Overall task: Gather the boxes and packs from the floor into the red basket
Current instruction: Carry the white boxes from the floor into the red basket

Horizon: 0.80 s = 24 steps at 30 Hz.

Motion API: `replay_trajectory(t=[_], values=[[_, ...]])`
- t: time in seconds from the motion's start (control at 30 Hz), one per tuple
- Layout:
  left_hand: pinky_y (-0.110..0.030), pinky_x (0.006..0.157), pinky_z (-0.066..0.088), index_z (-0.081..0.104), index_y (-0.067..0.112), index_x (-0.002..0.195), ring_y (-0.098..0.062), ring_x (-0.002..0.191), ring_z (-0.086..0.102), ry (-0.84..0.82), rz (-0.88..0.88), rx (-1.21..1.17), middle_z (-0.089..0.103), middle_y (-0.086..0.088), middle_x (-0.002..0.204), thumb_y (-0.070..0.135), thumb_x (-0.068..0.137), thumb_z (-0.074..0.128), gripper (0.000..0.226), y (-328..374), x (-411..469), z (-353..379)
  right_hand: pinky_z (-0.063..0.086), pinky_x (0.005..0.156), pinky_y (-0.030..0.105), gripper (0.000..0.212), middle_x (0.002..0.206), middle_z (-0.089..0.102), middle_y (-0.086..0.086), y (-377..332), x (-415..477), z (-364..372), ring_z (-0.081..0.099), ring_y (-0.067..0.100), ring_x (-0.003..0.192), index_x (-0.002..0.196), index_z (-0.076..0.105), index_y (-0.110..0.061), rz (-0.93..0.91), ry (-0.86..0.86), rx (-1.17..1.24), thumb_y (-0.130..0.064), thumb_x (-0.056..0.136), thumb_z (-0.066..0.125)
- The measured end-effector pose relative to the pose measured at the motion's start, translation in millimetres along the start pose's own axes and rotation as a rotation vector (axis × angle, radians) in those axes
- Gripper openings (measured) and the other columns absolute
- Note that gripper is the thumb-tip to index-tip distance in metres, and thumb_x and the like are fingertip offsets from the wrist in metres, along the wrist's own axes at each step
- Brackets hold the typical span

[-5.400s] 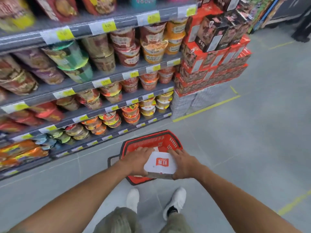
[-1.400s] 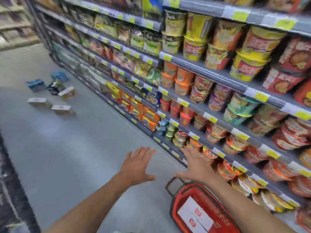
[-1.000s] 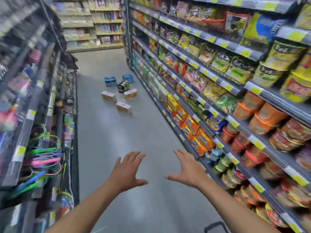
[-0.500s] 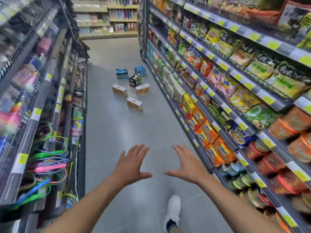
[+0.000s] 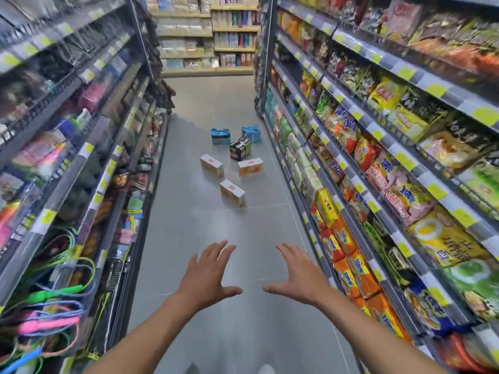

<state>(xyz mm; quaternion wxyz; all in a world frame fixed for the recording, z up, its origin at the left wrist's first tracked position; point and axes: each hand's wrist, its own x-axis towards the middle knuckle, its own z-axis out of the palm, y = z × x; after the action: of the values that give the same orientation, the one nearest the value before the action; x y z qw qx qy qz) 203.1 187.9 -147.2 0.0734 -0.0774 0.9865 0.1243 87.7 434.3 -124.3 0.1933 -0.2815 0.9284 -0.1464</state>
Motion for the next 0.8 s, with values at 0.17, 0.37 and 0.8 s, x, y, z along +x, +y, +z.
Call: replay_trajectory(t=[0.17,0.37,0.8], values=[[-0.056,0.121,0.023,0.007,0.039,0.159,-0.019,0.156,0.011,0.014,-0.063,-0.033,0.004,0.01,0.169,0.08,0.076,0.06,0.107,-11,57,-14,0.031,0.123,0.045,0.119,0.169,0.019,-0.006,9,68,-24,0.021,0.018,0.155,0.164,0.017,-0.03,-0.045,-0.038,-0.018,-0.085,0.069,0.064],[-0.056,0.121,0.023,0.007,0.038,0.159,-0.019,0.156,0.011,0.013,-0.145,-0.045,0.005,0.01,0.169,0.079,0.076,0.061,0.106,-53,123,-30,0.031,0.123,0.043,0.119,0.171,0.017,-0.007,-2,162,-41,0.021,0.018,0.156,0.165,0.016,-0.03,-0.085,-0.072,-0.018,-0.082,0.071,0.068],[-0.06,0.119,0.025,0.01,0.036,0.159,-0.017,0.155,0.009,0.001,-0.119,-0.064,0.007,0.009,0.168,0.077,0.076,0.064,0.107,-206,306,-95,0.035,0.12,0.046,0.118,0.169,0.022,-0.006,-66,394,-87,0.025,0.018,0.154,0.163,0.022,-0.027,0.0,-0.042,0.028,-0.082,0.07,0.07]])
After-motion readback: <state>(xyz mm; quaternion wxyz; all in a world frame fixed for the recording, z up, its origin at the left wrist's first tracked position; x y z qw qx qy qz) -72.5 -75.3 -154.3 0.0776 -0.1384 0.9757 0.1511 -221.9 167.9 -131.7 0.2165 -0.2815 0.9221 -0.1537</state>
